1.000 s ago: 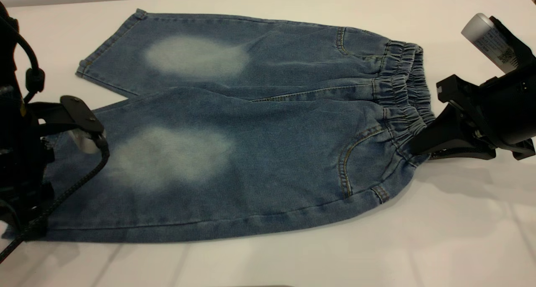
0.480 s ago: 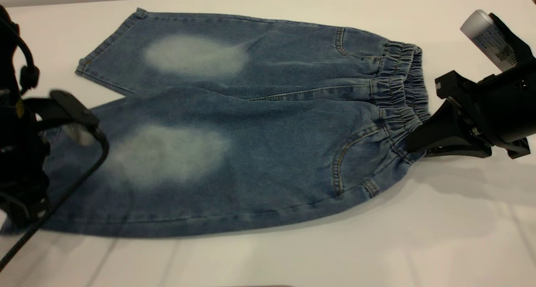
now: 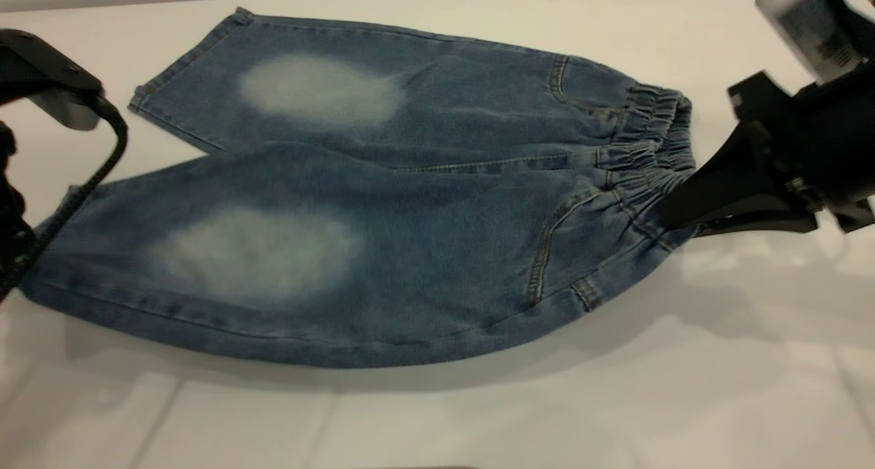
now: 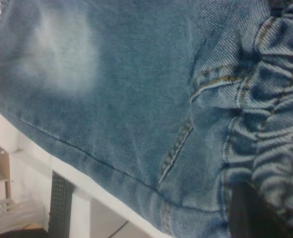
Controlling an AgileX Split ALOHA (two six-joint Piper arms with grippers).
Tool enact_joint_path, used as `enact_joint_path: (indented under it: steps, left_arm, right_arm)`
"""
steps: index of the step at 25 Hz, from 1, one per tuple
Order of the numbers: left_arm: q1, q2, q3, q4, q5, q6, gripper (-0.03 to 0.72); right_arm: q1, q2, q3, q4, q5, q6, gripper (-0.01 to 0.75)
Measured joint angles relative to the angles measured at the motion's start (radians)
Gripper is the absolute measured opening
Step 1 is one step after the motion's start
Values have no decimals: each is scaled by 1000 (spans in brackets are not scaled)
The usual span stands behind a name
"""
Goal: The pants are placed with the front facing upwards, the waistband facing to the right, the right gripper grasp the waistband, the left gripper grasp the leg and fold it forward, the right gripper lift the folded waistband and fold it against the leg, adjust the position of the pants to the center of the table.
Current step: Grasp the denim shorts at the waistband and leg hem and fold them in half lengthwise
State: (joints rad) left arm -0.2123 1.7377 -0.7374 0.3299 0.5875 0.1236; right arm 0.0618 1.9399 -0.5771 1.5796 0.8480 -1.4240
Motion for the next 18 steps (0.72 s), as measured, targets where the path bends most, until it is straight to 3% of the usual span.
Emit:
enact_joint_path:
  steps: [11,18]
  left_arm:
    - [-135,-182,2,-46,243,0,76]
    - [-122,-379,-18,-26,259,12,76]
  right_arm:
    - [0,-307,215,-104,10,169,62]
    - [0,-466,244,-121,3,323,62]
